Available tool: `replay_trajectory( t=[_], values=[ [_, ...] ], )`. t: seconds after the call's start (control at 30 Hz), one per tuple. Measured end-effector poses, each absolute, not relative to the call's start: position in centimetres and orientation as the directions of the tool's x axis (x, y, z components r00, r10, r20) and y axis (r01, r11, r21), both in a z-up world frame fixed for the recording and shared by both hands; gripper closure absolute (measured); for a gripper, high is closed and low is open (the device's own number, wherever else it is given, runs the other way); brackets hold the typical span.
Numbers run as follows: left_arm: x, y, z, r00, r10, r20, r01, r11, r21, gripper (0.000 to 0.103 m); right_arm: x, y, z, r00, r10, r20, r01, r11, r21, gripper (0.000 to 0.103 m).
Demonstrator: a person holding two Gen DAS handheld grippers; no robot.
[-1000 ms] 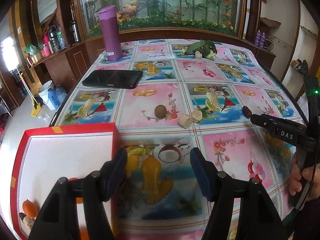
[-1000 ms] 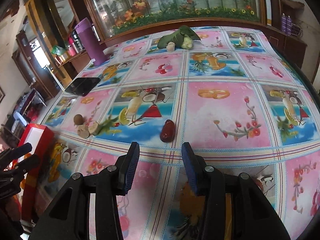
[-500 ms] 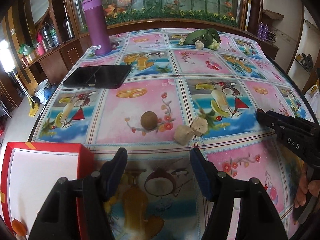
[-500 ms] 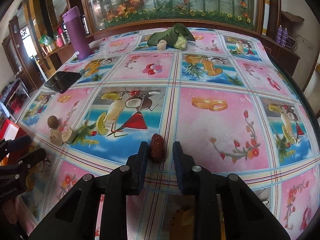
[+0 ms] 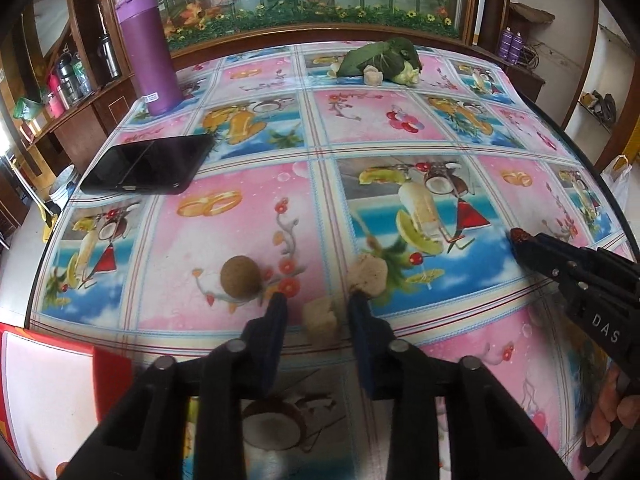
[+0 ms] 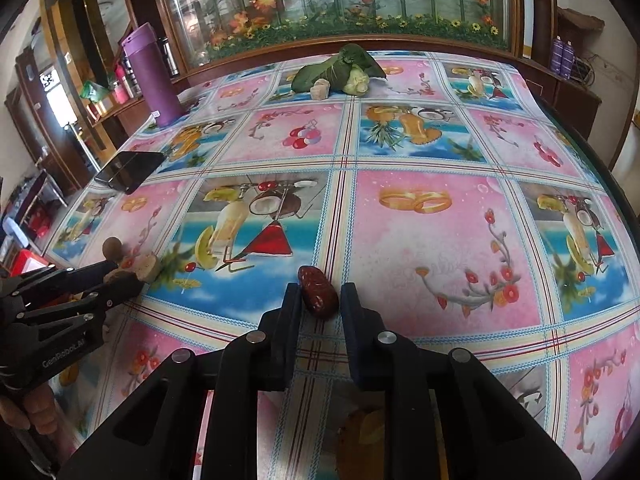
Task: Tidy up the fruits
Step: 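Grasp another red date with the right gripper while the left grasps a beige chunk, then carry the date and chunk over the tray and open both grippers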
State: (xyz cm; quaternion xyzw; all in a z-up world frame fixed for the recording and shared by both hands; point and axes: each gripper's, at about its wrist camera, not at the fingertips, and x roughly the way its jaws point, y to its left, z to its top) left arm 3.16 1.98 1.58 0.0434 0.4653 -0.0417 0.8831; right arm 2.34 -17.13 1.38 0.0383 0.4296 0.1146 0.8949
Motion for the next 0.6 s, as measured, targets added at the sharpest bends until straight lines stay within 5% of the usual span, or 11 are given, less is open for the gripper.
replay_trajectory(
  t=[0.07, 0.6],
  values=[
    [3.1, 1.7, 1.5, 0.567, -0.042, -0.823, 0.119, 0.992, 0.031, 0.082, 2.4, -17.1, 1.4, 0.603, 0.241, -0.76, -0.174, 0.97, 0.169, 0.084],
    [-3.3, 3.0, 5.8, 0.659, -0.061, -0.75, 0.037, 0.998, -0.05, 0.082, 1.9, -17.5, 2.0, 0.632, 0.27, -0.727, -0.189, 0.963, 0.193, 0.087]
  ],
)
